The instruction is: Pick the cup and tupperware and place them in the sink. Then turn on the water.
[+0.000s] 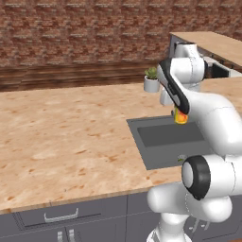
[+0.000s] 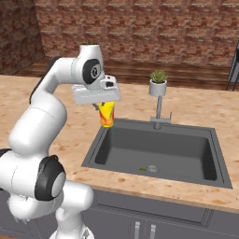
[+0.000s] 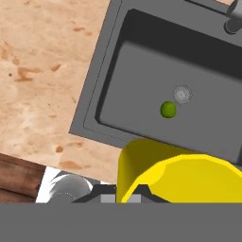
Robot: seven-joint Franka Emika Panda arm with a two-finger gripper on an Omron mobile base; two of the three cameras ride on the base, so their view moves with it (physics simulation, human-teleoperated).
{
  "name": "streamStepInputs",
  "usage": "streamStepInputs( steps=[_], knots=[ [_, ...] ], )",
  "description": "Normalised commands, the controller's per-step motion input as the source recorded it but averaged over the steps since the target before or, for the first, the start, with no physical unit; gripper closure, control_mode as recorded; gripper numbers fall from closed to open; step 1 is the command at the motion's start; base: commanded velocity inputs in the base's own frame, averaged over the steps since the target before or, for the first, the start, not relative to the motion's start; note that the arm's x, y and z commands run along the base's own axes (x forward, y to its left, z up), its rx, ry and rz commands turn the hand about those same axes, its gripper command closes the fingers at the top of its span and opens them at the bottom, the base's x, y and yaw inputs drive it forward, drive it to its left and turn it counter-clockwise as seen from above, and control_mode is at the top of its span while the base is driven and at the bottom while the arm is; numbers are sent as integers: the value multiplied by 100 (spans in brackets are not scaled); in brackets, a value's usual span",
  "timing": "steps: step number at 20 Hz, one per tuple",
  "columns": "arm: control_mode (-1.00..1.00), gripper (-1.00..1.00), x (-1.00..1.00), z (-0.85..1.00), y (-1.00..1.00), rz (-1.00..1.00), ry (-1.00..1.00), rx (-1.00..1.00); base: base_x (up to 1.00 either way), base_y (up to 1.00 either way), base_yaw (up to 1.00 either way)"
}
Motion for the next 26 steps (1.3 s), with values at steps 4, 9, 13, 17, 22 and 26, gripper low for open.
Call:
streamStepInputs(
  steps=[4,9,13,17,22,26],
  knots=[
    [-100,100,43,-48,-13,0,-1,2,0,0,0],
    [-100,100,41,-52,-14,0,-1,3,0,0,0],
    [-100,100,31,-48,-8,0,0,0,0,0,0],
    [-100,100,13,-51,-21,0,0,0,0,0,0],
    [-100,100,8,-49,-17,0,0,0,0,0,0],
    [-100,100,9,-42,-2,0,0,0,0,0,0]
  ],
)
